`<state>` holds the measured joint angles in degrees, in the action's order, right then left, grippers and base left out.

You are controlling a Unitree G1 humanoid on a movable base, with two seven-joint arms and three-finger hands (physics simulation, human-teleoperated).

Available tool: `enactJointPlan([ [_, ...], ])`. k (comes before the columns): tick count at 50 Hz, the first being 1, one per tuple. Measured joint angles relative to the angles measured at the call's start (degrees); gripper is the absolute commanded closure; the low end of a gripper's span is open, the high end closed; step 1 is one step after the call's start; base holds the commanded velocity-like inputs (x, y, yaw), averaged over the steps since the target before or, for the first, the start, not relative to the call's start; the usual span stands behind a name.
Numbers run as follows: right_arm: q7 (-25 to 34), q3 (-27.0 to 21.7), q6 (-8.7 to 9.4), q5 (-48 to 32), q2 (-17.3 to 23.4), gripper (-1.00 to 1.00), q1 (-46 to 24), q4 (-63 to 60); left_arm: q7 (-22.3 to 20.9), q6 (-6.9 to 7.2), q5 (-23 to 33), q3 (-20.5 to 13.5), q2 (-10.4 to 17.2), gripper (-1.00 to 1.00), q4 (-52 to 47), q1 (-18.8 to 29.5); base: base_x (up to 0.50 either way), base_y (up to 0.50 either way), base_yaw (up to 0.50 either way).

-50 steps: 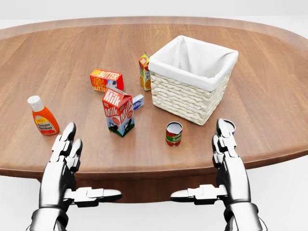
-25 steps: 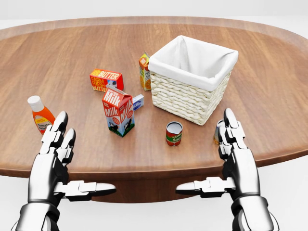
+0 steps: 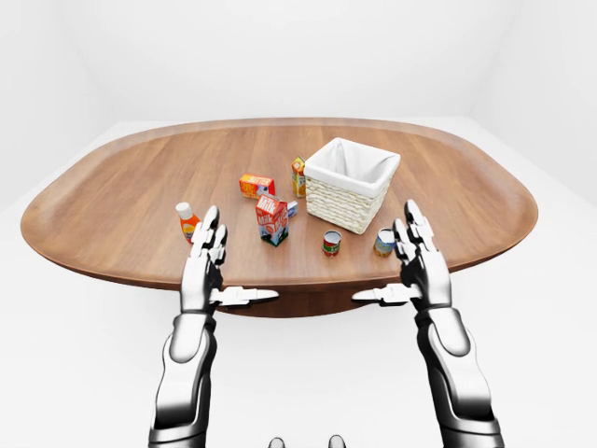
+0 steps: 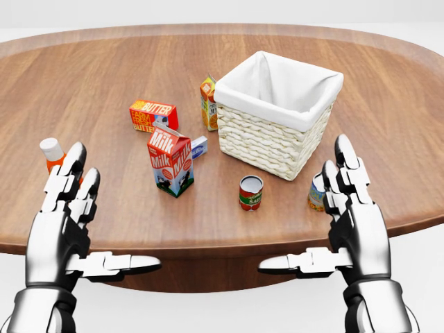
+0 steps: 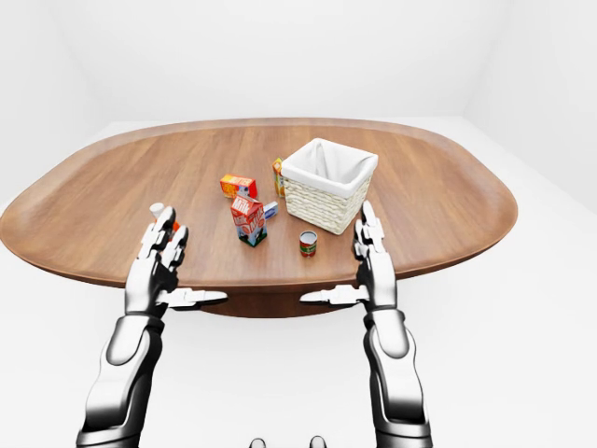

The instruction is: Pick up the tomato sauce, and put it in the basket.

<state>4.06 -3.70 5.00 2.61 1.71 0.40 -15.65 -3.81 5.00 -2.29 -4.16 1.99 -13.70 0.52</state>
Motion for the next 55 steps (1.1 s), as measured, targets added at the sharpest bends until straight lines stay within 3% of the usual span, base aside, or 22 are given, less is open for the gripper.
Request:
enactJointPlan([
  [42, 3.1, 0.0, 0.0, 1.7, -0.2, -1.0, 1.6, -2.7, -0.5, 0.0, 0.3, 0.1, -0.2, -0.92, -1.2, -0.8, 0.46, 0.0, 0.0],
  [55, 1.4, 0.3, 0.0, -0.7, -0.1, -1.0, 0.8, -0.7, -0.5, 0.0, 0.2, 0.2, -0.2, -0.92, -0.8, -0.7, 0.07, 0.0, 0.0],
])
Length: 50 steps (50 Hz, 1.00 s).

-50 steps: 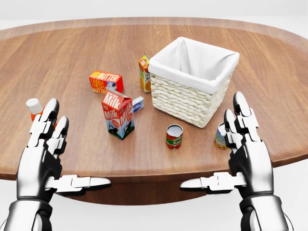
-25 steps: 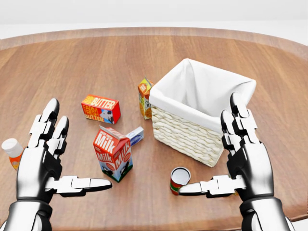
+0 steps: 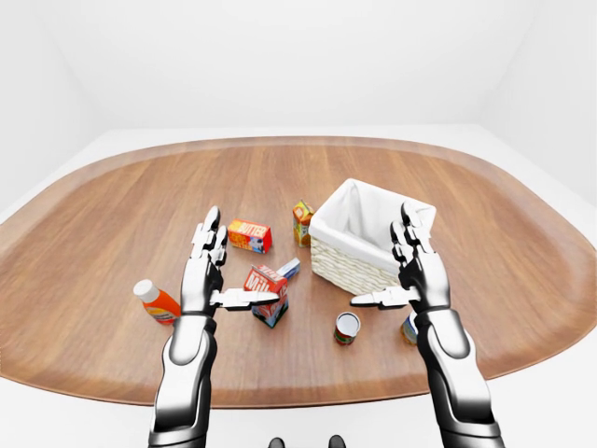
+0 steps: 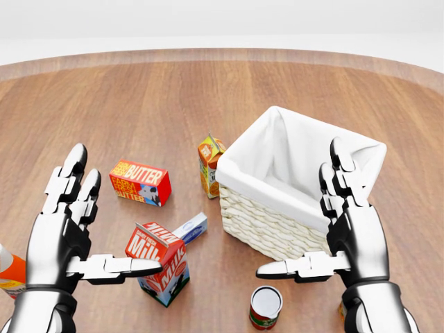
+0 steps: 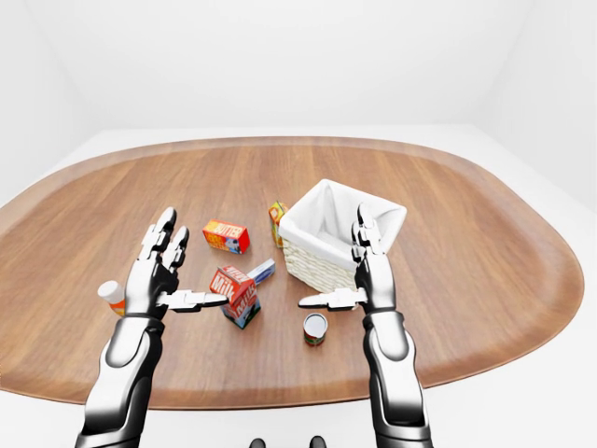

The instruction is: Pick up the tomato sauce, and put it in the basket.

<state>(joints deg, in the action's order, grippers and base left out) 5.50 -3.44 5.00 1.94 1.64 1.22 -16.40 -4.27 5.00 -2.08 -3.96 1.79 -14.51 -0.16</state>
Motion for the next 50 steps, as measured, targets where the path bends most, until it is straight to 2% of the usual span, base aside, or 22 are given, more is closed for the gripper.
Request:
enactJointPlan([
  [9, -0.1, 0.3, 0.0, -0.9, 0.0, -1.0, 0.0, 0.6, 0.0, 0.0, 0.1, 0.1, 0.0, -0.91, 0.4, -0.2, 0.0, 0.0, 0.0],
  [18, 1.5, 0.5, 0.0, -0.1, 0.0, -1.0, 1.0, -0.2, -0.1, 0.0, 0.2, 0.2, -0.1, -0.91, 0.6, -0.5, 0.47, 0.0, 0.0],
  [36, 0.3, 0.6, 0.0, -1.6, -0.1, -1.0, 0.5, 0.4, -0.2, 0.0, 0.2, 0.3, -0.1, -0.92, 0.8, -0.5, 0.0, 0.0, 0.0],
  [50, 2.7, 0.8, 0.0, -1.3, 0.2, -1.0, 1.1, -1.6, -0.2, 0.0, 0.3, 0.4, -0.1, -0.92, 1.5, -0.4, 0.0, 0.0, 0.0],
])
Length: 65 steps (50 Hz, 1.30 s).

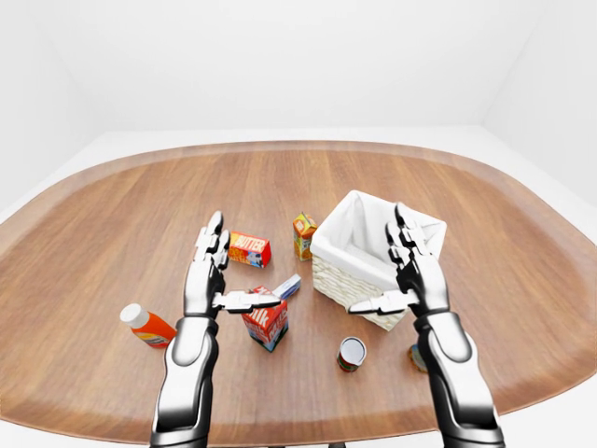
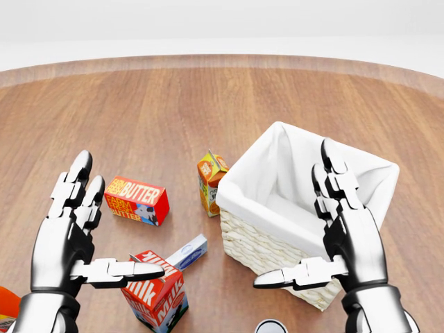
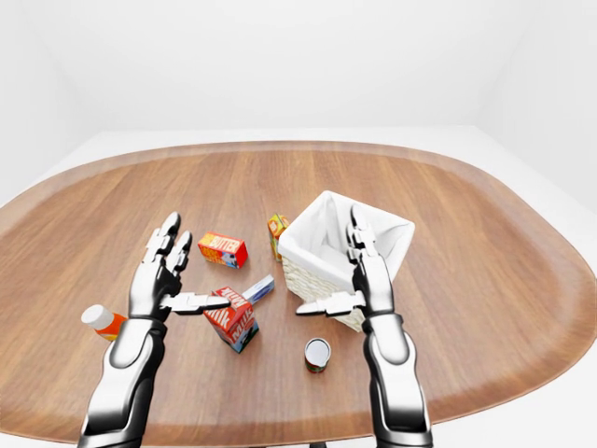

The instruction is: Pick up the tomato sauce, and put it in the basket.

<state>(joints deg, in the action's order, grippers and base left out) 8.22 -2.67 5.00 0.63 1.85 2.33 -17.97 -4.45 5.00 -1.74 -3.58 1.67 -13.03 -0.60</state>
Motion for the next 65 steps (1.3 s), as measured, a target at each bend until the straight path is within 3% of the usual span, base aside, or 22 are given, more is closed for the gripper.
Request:
enactJointPlan([
  [24, 11.5, -1.7, 0.0, 0.9, 1.6, -1.0, 1.6, -5.7, -0.2, 0.0, 0.0, 0.0, 0.0, -0.91, 0.0, 0.0, 0.0, 0.0, 0.0],
  [65, 24.6, -0.1, 0.0, 1.2, 1.8, -1.0, 7.3, -11.1, -0.3, 0.0, 0.2, 0.1, 0.0, -0.91, 0.6, -0.1, 0.0, 0.0, 0.0],
])
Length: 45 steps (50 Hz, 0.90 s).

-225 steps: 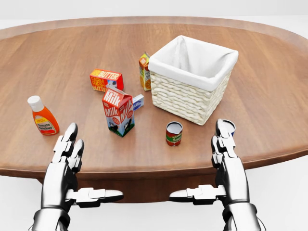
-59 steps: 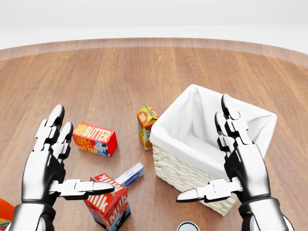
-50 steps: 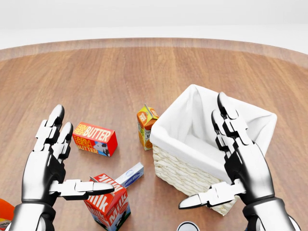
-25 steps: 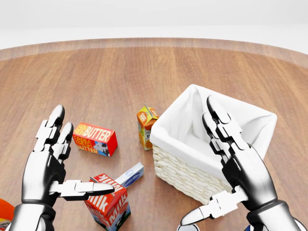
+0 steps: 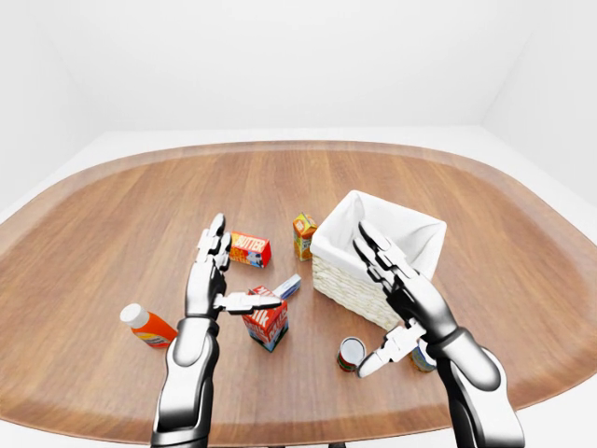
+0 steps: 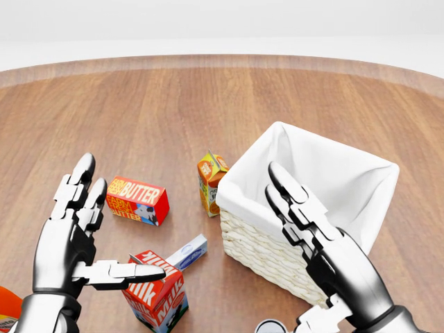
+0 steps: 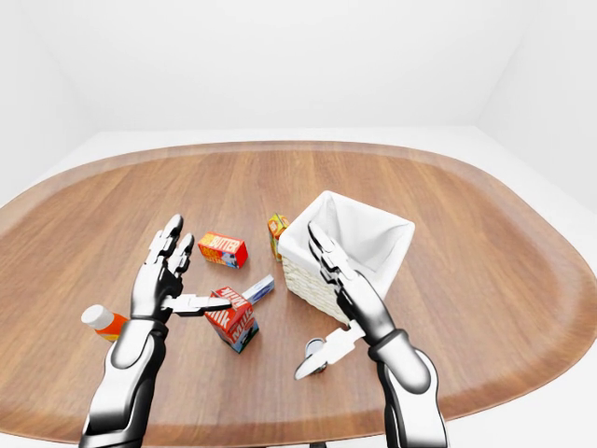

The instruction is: Pick up the tomato sauce, and put it in the basket.

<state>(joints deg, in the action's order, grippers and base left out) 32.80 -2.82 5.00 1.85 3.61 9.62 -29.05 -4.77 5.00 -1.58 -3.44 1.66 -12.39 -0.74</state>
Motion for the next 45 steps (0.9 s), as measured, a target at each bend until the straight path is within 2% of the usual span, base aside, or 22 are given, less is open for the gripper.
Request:
enactJointPlan([
  [35, 7.2, 0.8, -0.25, -1.1, 0.4, -1.0, 2.8, 3.8, -0.1, 0.0, 0.4, 0.3, 0.0, -0.91, 1.4, -0.1, 0.0, 0.0, 0.0],
  [45, 7.2, 1.3, -1.36, -2.0, 0.6, -1.0, 3.7, 5.0, -0.1, 0.0, 0.6, 0.4, -0.1, -0.91, 1.7, -0.1, 0.0, 0.0, 0.0],
])
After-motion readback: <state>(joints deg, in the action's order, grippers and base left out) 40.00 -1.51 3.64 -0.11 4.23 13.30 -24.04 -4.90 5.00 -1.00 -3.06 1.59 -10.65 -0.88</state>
